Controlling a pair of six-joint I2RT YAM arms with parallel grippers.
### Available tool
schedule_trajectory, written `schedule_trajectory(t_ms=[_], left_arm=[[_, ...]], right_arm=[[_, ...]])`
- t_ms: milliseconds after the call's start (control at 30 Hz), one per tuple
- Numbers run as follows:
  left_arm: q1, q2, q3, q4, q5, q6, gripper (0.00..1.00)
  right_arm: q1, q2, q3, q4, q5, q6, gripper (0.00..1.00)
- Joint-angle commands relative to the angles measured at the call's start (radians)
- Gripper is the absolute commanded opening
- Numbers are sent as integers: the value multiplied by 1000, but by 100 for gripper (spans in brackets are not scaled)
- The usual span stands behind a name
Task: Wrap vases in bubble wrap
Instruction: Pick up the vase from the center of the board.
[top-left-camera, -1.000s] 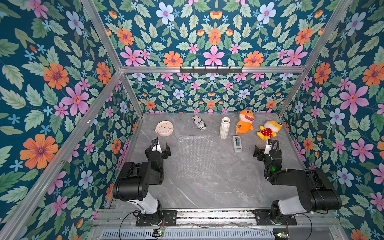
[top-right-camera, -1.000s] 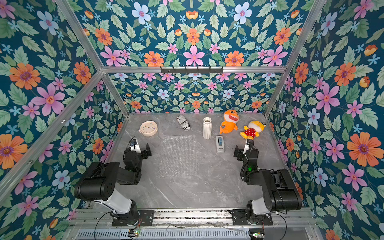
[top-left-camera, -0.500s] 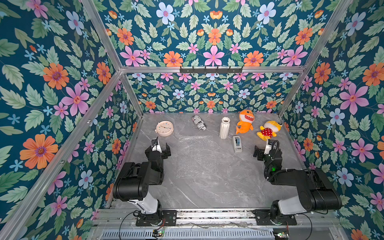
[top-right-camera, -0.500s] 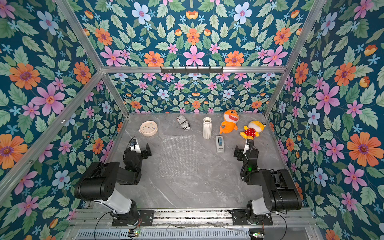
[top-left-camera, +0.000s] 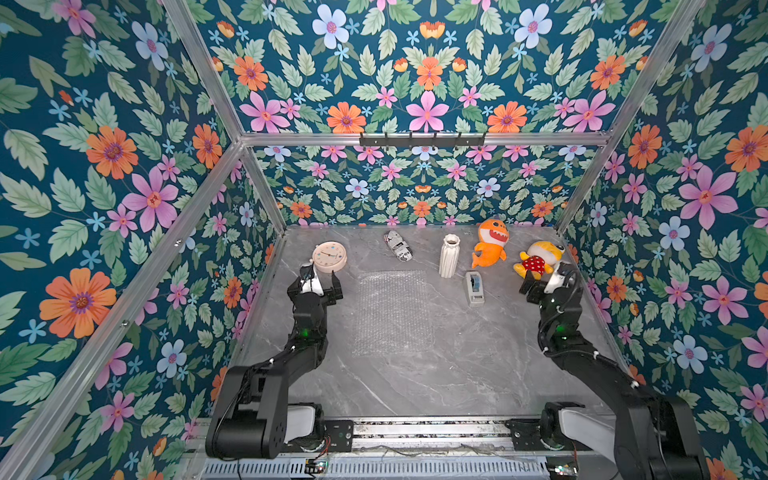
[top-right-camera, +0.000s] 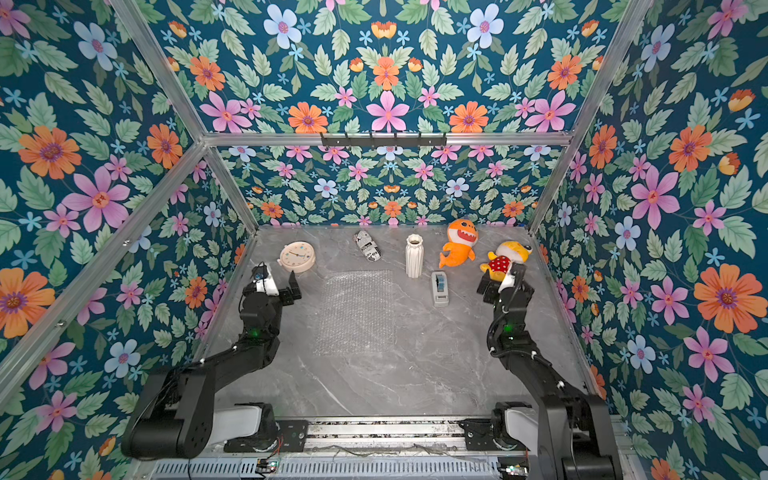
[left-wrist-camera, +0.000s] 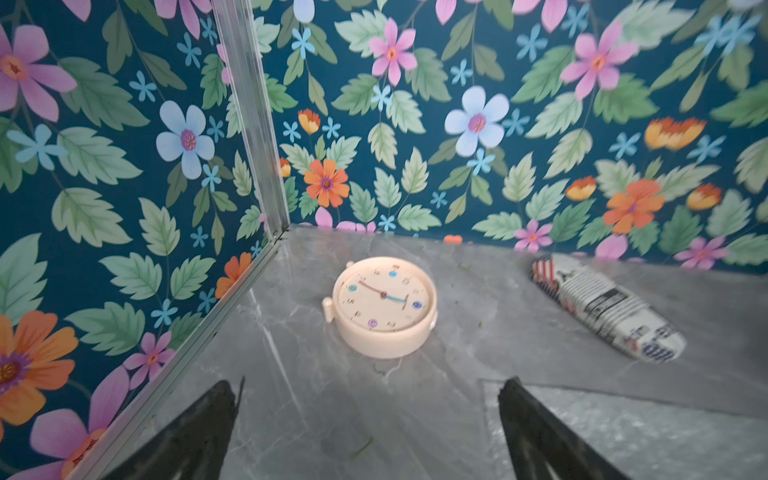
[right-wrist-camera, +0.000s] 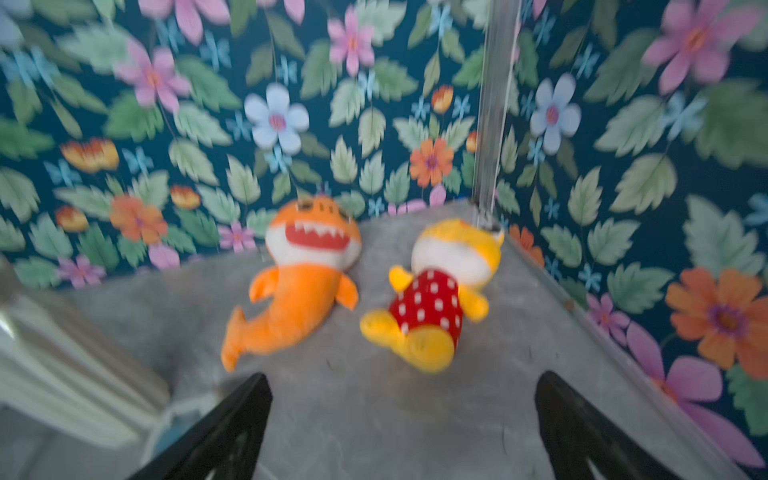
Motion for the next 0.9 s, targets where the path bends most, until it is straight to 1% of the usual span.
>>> schedule_trajectory(t_ms=[0,33,67,100,133,167,200,267,333,400,467,533,600,667,700,867], left_arm=[[-1,-47,113,-442,28,-212,100],[-1,-47,127,-476,61,-222,100],[-1,-50,132,-494,99,-227,100],[-1,-54,121,-495,126,-229,100],[-1,-63,107,-489,134,-231,100],[-1,-72,90,-491,127,-247,100],[-1,-83,75,-501,108,-270,100],[-1,-103,54,-533,53,-318,100],[0,-119,31,-546,14,-339,100],[0,-126,9,-557,-51,-342,100],[2,-124,1,-583,-117,-347,100],[2,-119,3,-608,-176,-365,100],[2,-116,6,-626,-214,-389,100],[2,-122,4,-627,-216,-390,100],[2,-127,-1,-619,-210,-384,100],[2,-160,-25,-610,-213,-396,100]], right_arm=[[1,-70,105,-386,176,260,99],[-10,-92,144,-482,200,369,99],[-36,-109,173,-527,107,401,99],[-51,-105,186,-504,-26,390,99],[-50,-84,196,-463,-118,366,99],[-48,-42,209,-412,-265,344,99],[-42,23,228,-369,-371,327,99],[-6,132,310,-391,-488,308,99],[75,214,378,-396,-516,243,99],[172,296,436,-368,-545,131,99],[228,388,510,-389,-568,67,99],[250,477,566,-402,-589,41,99],[262,536,594,-361,-593,32,99],[269,575,615,-328,-599,22,99],[271,619,630,-327,-604,18,99],[290,711,693,-348,-622,-32,99]])
